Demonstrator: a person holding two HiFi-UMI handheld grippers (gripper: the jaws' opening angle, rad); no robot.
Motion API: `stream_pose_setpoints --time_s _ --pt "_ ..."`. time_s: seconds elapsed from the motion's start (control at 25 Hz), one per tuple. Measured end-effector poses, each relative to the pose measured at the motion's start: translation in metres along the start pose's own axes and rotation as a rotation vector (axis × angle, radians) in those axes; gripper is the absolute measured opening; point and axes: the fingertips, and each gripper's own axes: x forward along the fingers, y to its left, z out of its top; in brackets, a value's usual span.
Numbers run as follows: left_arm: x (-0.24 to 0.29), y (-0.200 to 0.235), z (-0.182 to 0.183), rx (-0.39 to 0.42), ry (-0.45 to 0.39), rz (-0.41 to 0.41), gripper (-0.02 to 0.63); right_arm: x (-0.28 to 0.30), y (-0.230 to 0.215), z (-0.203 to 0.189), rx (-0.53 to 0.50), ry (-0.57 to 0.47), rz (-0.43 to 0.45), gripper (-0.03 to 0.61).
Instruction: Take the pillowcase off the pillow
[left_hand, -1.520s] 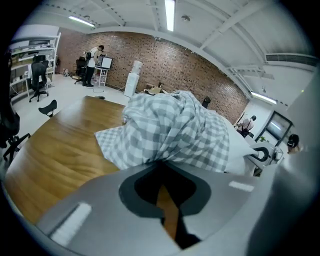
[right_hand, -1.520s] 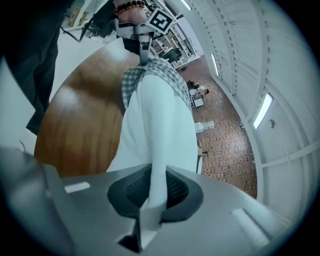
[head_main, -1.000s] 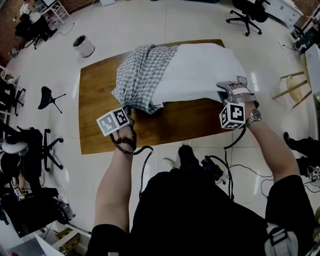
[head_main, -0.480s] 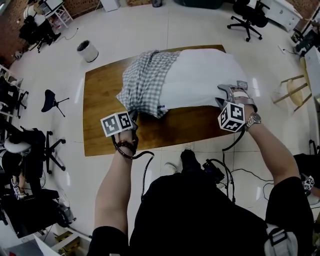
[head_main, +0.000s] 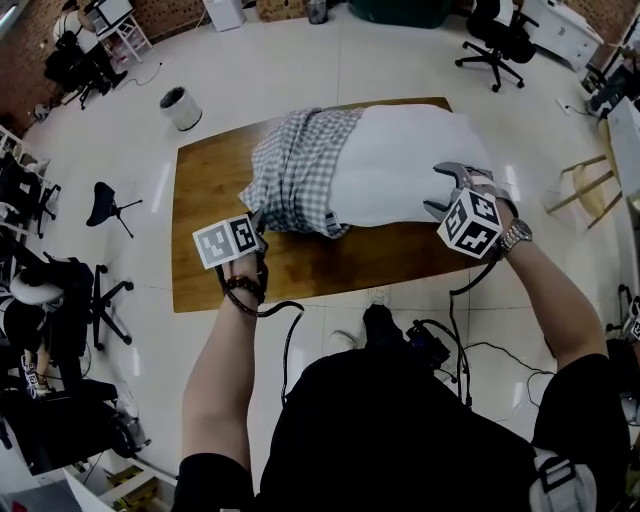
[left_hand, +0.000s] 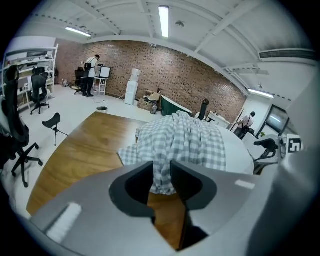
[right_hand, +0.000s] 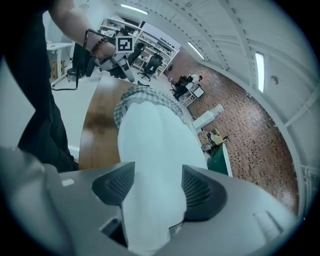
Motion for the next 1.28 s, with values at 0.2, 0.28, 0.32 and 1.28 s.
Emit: stream_pose_setpoints --time_s 0.2,0.28,0.32,1.28 --pt "-0.009 -0.018 0.031 0.085 -0.008 -0.022 0.112 -0.011 -0.014 0.028 0.035 -0.034 0.024 0.295" --pt "-0.005 -0.024 0.041 0.106 -0.01 -0.053 0.112 -0.014 -0.021 0.034 0.046 -0.044 0.025 0.295" --pt "-0.005 -0.028 0.046 0.118 -0.011 -0.063 0.111 -0.015 -0.024 0.037 0.048 -0.046 0.026 0.295" --pt "0.094 -0.177 0.195 0.557 0.147 -0.184 0.129 0.071 -0.169 0.054 0.163 -0.083 0.214 0.295"
